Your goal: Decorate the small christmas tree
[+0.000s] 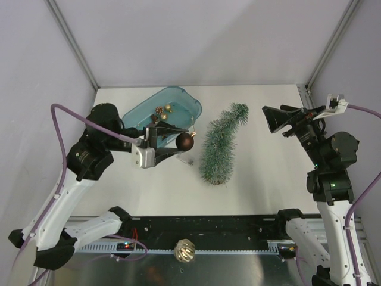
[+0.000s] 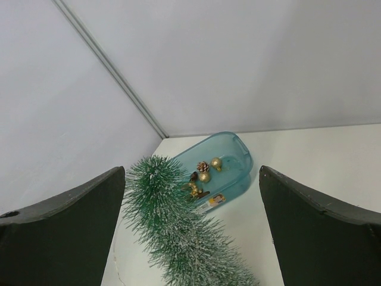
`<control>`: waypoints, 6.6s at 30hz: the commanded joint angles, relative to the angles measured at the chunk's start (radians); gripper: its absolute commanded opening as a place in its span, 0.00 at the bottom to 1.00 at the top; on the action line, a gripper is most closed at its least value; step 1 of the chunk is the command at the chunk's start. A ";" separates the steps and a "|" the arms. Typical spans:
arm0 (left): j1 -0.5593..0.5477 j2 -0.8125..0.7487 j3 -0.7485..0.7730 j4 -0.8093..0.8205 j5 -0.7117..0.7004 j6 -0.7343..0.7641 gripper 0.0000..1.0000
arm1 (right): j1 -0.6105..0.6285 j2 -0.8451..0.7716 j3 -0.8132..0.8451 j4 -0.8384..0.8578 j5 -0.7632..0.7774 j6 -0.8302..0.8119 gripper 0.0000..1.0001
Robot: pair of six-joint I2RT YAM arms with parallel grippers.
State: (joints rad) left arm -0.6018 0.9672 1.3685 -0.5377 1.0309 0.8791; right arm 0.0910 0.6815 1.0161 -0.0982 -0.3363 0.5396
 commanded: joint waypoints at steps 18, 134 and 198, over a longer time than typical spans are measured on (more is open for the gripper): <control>-0.084 0.061 -0.193 -0.160 -0.078 0.201 0.01 | 0.001 -0.016 -0.023 0.023 0.024 -0.027 0.99; -0.167 0.198 -0.169 -0.181 -0.348 0.492 0.00 | 0.000 -0.020 -0.116 0.119 0.014 -0.026 0.99; -0.121 0.109 -0.446 0.155 -0.407 0.260 0.00 | 0.001 -0.016 -0.116 0.134 -0.003 -0.017 0.99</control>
State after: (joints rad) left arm -0.7269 1.1030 0.9310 -0.4267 0.5880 1.1561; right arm 0.0910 0.6701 0.8967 -0.0051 -0.3229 0.5194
